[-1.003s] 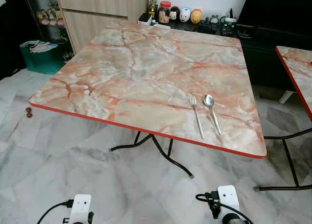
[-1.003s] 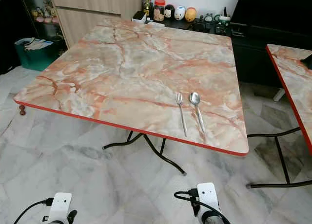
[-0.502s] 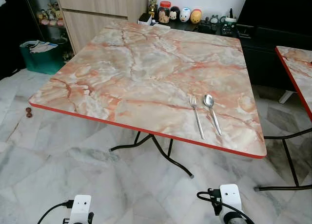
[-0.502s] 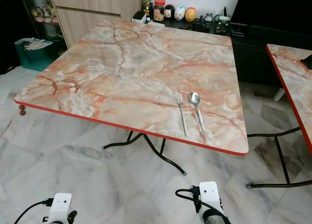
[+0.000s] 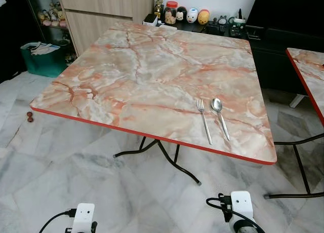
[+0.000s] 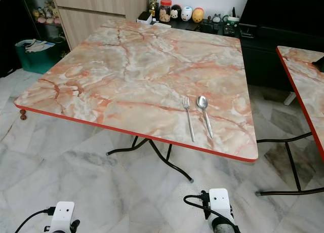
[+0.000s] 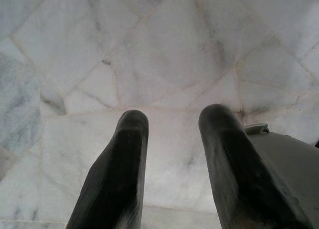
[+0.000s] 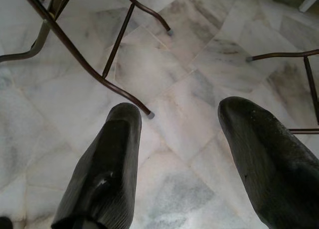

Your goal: Setting the table

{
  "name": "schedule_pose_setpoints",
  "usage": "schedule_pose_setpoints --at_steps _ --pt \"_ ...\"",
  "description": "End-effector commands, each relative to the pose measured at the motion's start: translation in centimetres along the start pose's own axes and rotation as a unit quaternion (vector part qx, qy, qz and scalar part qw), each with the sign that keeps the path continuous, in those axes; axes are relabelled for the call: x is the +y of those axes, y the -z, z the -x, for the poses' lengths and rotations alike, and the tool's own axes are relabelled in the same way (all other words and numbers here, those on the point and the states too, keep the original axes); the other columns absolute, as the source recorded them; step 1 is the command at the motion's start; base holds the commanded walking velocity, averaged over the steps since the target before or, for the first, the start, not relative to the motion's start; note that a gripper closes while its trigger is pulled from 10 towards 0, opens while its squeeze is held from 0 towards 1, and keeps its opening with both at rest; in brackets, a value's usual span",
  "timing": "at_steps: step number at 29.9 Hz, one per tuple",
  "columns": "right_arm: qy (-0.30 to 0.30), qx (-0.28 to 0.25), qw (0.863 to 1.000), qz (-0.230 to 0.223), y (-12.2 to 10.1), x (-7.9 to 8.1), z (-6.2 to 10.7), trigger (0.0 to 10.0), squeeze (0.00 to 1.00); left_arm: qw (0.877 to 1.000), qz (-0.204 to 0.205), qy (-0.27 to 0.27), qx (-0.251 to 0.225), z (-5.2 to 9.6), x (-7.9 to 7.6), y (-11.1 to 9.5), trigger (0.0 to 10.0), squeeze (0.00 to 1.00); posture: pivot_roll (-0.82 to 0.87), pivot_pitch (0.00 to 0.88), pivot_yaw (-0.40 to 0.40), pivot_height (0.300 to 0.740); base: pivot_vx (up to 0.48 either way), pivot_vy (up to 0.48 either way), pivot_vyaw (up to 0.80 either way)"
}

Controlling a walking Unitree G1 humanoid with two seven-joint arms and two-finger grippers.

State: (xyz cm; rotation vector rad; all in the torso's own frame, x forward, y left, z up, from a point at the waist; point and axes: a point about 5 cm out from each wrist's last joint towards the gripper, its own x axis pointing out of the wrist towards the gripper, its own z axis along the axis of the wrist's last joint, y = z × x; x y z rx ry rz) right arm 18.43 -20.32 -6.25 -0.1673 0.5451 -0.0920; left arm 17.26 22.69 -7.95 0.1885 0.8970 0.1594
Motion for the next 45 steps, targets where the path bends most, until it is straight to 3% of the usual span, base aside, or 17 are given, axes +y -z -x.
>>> schedule_pose_setpoints --at_steps 1,15,16,17,18,20,23,30,38,45 --pt "0.014 -0.003 1.000 -0.008 0.1 -0.4 0.1 10.0 0.00 1.000 0.005 -0.001 0.011 0.2 -0.1 0.7 10.0 0.00 0.06 0.000 -0.082 0.740 0.000 0.000 0.00" --pt "0.022 -0.016 1.000 -0.014 -0.1 -0.4 0.2 10.0 0.00 1.000 0.004 -0.002 0.009 0.1 -0.2 0.6 10.0 0.00 0.06 0.000 -0.083 0.740 0.000 0.000 0.00" --pt "0.019 -0.113 0.993 -0.038 -4.5 0.8 -1.4 10.0 0.00 1.000 0.005 -0.002 0.009 0.1 -0.2 0.6 10.0 0.00 0.06 0.000 -0.083 0.740 0.000 0.000 0.00" --pt "0.019 -0.113 0.993 -0.038 -4.5 0.8 -1.4 10.0 0.00 1.000 0.005 -0.002 0.009 0.1 -0.2 0.6 10.0 0.00 0.06 0.000 -0.083 0.740 0.000 0.000 0.00" --pt "0.019 -0.214 0.975 -0.050 -9.9 1.8 -2.3 10.0 0.00 1.000 0.005 -0.003 0.009 0.1 -0.2 0.6 10.0 0.00 0.06 0.000 -0.083 0.740 0.000 0.000 0.00" --pt "0.023 -0.252 0.966 -0.050 -12.6 2.1 -2.3 10.0 0.00 1.000 0.006 -0.004 0.009 0.1 -0.2 0.6 10.0 0.00 0.06 0.000 -0.083 0.740 0.000 0.000 0.00" --pt "0.028 -0.267 0.962 -0.051 -13.4 2.0 -2.1 10.0 0.00 1.000 0.006 -0.004 0.009 0.1 -0.1 0.6 10.0 0.00 0.06 0.000 -0.083 0.740 0.000 0.000 0.00" --pt "0.041 -0.347 0.937 -0.022 -14.9 1.7 -0.7 10.0 0.00 1.000 0.005 -0.004 0.009 0.1 -0.2 0.6 10.0 0.00 0.06 0.000 -0.081 0.740 0.000 0.000 0.00" --pt "0.019 -0.343 0.939 -0.007 -16.7 2.7 -0.7 10.0 0.00 1.000 0.007 -0.004 0.009 0.1 -0.2 0.6 10.0 0.00 0.05 0.000 -0.076 0.740 0.000 0.000 0.00" --pt "-0.012 -0.330 0.942 -0.059 -20.4 3.1 -2.7 10.0 0.00 1.000 0.011 -0.006 0.006 0.1 -0.1 0.4 10.0 0.00 0.04 0.000 -0.070 0.740 0.000 0.000 0.00"
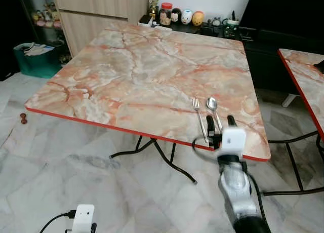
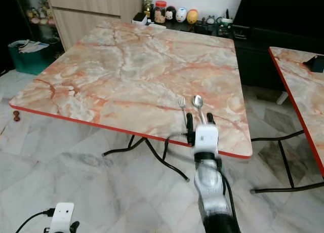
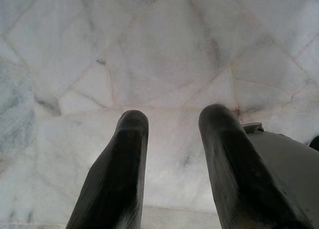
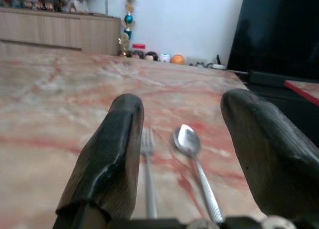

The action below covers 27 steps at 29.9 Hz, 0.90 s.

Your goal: Setting the table

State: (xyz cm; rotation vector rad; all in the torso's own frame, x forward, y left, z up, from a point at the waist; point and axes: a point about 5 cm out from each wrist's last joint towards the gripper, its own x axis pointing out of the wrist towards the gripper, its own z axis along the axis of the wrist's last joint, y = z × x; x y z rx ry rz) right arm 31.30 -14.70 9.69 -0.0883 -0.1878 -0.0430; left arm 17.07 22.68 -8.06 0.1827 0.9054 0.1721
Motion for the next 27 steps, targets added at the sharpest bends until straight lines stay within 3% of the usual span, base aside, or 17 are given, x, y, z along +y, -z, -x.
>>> schedule_pose_setpoints --at_steps 1,6,14,17,22,27 --pt "-0.002 0.030 1.000 -0.011 0.7 -0.1 -0.1 10.0 0.00 1.000 0.006 -0.001 0.001 0.0 -0.1 0.2 10.0 0.00 0.04 0.000 -0.070 0.740 0.000 0.000 0.00" --pt "-0.021 0.054 0.998 -0.024 0.8 0.5 -1.6 10.0 0.00 1.000 0.020 0.000 -0.010 0.0 -0.1 -0.1 10.0 0.00 0.04 0.000 -0.066 0.740 0.000 0.000 0.00" --pt "-0.020 0.076 0.996 -0.048 1.3 0.8 -1.6 10.0 0.00 0.999 0.033 -0.002 -0.003 0.0 0.2 0.0 10.0 0.00 0.05 0.000 -0.070 0.740 0.000 0.000 0.00" --pt "-0.019 0.077 0.996 -0.035 1.4 0.5 -1.6 10.0 0.00 0.999 0.037 -0.003 0.001 0.1 0.4 0.3 10.0 0.00 0.05 0.000 -0.071 0.740 0.000 0.000 0.00" --pt "-0.023 0.069 0.997 -0.036 1.4 0.6 -1.5 10.0 0.00 0.999 0.035 -0.008 0.013 0.2 0.7 0.9 10.0 0.00 0.05 0.000 -0.071 0.740 0.280 0.000 0.80" --pt "-0.017 0.073 0.996 -0.046 1.5 0.5 -1.5 10.0 0.00 0.999 0.034 -0.006 0.012 0.2 0.6 0.9 10.0 0.00 0.06 0.000 -0.070 0.740 0.393 0.000 0.08"
